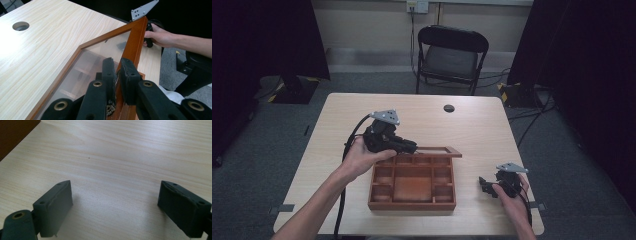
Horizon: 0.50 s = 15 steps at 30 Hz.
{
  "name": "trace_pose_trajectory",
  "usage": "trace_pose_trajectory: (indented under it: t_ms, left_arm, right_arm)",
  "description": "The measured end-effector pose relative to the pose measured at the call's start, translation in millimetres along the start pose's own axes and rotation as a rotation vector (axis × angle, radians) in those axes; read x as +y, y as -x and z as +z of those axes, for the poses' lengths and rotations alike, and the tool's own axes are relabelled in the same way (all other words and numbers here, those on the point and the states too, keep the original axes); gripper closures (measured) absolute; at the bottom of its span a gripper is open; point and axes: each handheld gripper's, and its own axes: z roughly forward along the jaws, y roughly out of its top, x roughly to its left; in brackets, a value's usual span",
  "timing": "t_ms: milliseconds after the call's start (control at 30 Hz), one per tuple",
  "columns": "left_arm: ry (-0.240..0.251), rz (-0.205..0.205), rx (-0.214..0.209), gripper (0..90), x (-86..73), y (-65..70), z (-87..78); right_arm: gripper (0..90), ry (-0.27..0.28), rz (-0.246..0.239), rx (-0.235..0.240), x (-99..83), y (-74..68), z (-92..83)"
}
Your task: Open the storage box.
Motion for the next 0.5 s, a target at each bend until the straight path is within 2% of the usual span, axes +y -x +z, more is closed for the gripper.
trace_pose_trajectory:
  t_ms: [233,267,333,500]
  left_arm:
    - [-0.004,0.0,0.002,82.4,-0.1,0.1,-0.3]
    - [-0.018,0.002,0.006,82.4,0.3,0.0,-1.3]
    - [-0.004,0.002,-0.002,82.4,-0.2,0.1,-0.2]
    - [-0.003,0.001,-0.001,82.4,-0.1,0.1,-0.2]
  right_arm:
    - [11.3,0.0,0.0,0.0,0.0,0.0,0.0]
    - [11.3,0.0,0.0,0.0,0.0,0.0,0.0]
    - [11.3,0.0,0.0,0.0,0.0,0.0,0.0]
    - [11.3,0.0,0.0,0.0,0.0,0.0,0.0]
